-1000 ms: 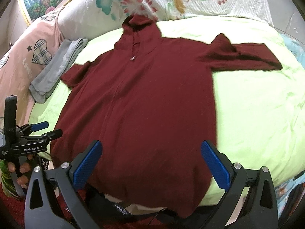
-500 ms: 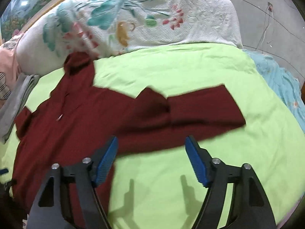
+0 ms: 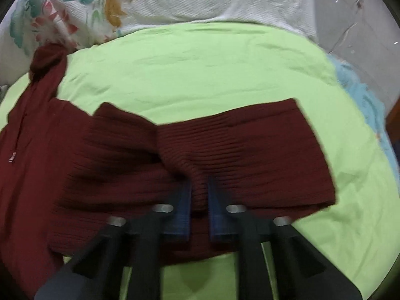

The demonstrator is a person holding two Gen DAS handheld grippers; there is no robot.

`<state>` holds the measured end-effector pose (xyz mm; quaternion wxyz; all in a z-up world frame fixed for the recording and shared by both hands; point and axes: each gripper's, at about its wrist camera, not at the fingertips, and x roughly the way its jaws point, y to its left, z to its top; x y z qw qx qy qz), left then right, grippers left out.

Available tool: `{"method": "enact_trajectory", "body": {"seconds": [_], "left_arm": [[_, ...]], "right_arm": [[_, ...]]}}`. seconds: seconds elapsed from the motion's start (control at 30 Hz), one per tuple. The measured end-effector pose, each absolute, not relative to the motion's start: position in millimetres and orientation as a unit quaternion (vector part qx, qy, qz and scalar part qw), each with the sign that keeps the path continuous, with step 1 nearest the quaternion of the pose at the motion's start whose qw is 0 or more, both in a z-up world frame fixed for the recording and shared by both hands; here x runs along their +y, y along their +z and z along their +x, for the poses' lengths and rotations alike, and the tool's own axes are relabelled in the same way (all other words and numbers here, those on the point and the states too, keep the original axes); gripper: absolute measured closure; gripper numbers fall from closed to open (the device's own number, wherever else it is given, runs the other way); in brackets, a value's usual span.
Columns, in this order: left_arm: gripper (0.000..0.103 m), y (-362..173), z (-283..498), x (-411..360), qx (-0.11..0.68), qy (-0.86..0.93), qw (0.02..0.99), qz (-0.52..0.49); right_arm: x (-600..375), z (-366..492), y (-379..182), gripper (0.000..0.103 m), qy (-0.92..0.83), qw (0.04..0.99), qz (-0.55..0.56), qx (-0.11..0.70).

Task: Fold large clothes
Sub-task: 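Grasp the red sweater's sleeve cuff with the right gripper, then fold the held sleeve across the sweater body with the right gripper while the left gripper grasps the other sleeve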

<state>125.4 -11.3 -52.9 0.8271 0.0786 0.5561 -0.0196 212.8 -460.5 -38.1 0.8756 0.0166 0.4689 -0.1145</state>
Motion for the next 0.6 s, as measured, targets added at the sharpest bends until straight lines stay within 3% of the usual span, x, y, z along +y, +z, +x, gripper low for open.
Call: {"method": "enact_trajectory", "body": {"seconds": [0.27, 0.6], "left_arm": [[0.014, -52, 134, -12, 0.546, -0.033, 0.835, 0.061], [0.014, -34, 152, 21, 0.513, -0.032, 0.858, 0.005]], "right_arm": [[-430, 182, 12, 0.093, -0.010, 0.902, 0.147, 0.406], [-261, 223, 3, 0.093, 0.221, 0.835, 0.286, 0.415]]}}
